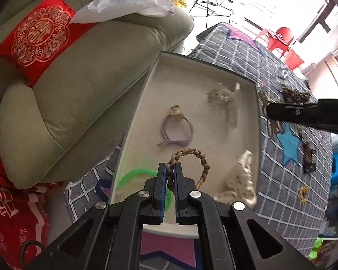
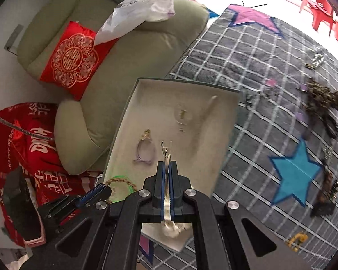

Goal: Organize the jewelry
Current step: 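Carry the braided bracelet and small clip over the white tray with both tools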

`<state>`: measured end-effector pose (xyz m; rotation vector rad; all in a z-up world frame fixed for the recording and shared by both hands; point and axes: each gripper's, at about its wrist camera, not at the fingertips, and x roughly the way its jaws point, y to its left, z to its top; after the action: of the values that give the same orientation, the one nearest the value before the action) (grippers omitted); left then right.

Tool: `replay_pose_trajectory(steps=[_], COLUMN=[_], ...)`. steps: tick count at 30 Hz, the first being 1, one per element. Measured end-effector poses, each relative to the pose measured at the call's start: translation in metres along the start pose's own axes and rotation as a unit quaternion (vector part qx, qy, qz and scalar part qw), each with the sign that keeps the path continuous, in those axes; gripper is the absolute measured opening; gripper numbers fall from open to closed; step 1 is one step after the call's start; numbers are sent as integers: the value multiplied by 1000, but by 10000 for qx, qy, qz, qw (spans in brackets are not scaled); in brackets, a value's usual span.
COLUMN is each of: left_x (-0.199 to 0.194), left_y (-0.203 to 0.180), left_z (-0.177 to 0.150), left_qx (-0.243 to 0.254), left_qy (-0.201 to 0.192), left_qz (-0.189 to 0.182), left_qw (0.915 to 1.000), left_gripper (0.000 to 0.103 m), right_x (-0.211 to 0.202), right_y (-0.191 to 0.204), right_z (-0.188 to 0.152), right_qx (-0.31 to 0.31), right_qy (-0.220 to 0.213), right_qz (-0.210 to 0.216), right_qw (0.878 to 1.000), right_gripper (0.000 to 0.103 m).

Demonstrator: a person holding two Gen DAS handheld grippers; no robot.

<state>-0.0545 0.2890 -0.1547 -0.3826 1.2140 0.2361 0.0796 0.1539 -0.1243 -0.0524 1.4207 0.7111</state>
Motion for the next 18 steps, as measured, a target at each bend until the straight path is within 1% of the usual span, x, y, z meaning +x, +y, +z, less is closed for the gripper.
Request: replay_pose_trajectory(steps=[11,18], left_x=[37,60], left_y=[12,11], left_z=[18,20], left_qx=[-63,7], left_qy=[67,168], left_qz=[151,270], left_qw=[9998,9995], left_gripper=[7,7], right_x=[56,87], right_y=[4,-6], right_z=[18,27], right_qx=[-67,-53], right_qy=[319,468], right_qz=[-3,-248], right_qw=[9995,9986], right_gripper=[3,3])
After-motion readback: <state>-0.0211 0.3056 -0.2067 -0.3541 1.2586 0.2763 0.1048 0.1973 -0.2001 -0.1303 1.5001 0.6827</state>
